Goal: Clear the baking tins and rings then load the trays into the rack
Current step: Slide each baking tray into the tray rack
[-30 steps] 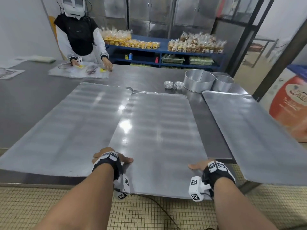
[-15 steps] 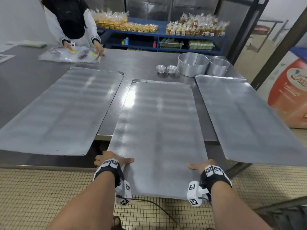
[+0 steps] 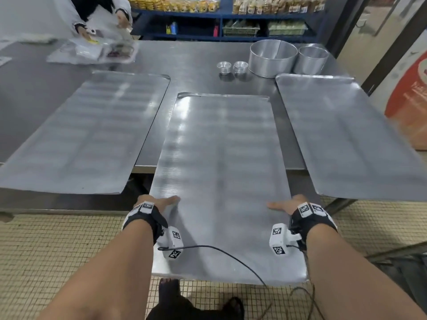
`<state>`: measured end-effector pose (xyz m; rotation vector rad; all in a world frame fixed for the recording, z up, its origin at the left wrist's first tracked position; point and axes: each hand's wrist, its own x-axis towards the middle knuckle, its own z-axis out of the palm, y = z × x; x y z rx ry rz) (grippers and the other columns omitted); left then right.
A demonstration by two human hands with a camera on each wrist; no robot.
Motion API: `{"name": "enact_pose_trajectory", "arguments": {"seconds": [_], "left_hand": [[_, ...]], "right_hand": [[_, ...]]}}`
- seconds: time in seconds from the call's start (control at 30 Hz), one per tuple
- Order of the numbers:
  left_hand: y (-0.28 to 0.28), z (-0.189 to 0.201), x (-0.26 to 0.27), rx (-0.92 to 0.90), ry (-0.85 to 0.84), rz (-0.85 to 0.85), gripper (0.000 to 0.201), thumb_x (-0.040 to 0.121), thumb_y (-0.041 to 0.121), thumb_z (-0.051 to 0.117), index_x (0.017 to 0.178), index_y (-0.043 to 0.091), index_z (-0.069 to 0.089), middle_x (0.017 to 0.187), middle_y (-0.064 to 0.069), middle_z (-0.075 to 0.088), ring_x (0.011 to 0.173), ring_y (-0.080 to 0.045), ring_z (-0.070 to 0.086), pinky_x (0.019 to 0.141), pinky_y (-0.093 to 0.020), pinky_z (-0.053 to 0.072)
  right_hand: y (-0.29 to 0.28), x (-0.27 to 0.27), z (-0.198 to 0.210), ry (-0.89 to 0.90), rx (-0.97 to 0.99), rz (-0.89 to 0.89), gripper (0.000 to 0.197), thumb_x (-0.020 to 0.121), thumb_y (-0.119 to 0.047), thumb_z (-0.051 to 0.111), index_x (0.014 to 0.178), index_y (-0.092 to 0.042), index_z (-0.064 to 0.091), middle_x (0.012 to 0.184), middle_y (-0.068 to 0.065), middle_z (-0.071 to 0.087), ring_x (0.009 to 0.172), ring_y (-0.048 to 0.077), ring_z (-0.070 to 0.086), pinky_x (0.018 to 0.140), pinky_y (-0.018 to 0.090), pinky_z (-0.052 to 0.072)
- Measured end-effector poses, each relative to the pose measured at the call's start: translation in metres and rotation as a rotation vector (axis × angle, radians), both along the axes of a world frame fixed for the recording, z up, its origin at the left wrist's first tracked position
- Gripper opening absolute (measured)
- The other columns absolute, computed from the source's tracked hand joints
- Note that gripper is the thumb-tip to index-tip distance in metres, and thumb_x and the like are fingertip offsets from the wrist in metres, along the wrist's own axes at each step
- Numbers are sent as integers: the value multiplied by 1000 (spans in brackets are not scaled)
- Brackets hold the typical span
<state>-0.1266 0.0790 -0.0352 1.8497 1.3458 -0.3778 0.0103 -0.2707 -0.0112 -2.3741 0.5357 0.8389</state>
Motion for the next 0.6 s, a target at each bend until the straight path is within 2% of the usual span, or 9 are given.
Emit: {"name": "enact_pose_trajectory", "arguments": {"seconds": [0.03,0.1,0.17,0.27,0.4,0.6], "left_hand": [[0,-2,3,15,-14,13,82,46,59,82,105,4,65,93,-15,73,75,-32,71,69,-38,59],[3,-12,10,23,0,23,95,42,58,83,115,2,60,105,-18,70,86,-37,69,80,-45,59],[5,-14,14,27,19,19,98,44,58,86,119,1,57,113,-19,67,92,-38,67,85,-45,58],[4,2,20,20,-12,-15,73,63,47,88,113,2,62,99,-13,69,87,-33,66,82,-37,54],[12,12,35,-12,-129,-15,51,64,50,79,93,11,67,86,-10,73,77,-32,70,81,-44,59],[28,15,67,5,-162,31,45,71,52,72,82,9,64,78,-16,70,75,-36,69,83,-51,58]], "right_hand": [[2,2,-3,-20,29,-41,82,69,-36,89,130,6,54,126,23,61,111,36,60,83,33,43],[4,3,-7,-45,47,-93,81,75,-36,85,134,5,49,130,23,58,116,37,58,82,34,41],[6,2,-13,-77,54,-117,87,76,-41,83,140,1,42,137,19,54,123,36,55,86,34,41],[12,1,-16,-120,85,-161,93,75,-49,80,143,-2,38,141,17,51,125,36,53,95,38,43],[30,13,-15,-184,85,-215,90,76,-48,78,140,0,38,139,20,52,125,36,54,98,40,44],[50,43,-15,-191,72,-274,94,73,-48,78,142,-2,35,140,18,52,126,35,54,102,42,45]]}}
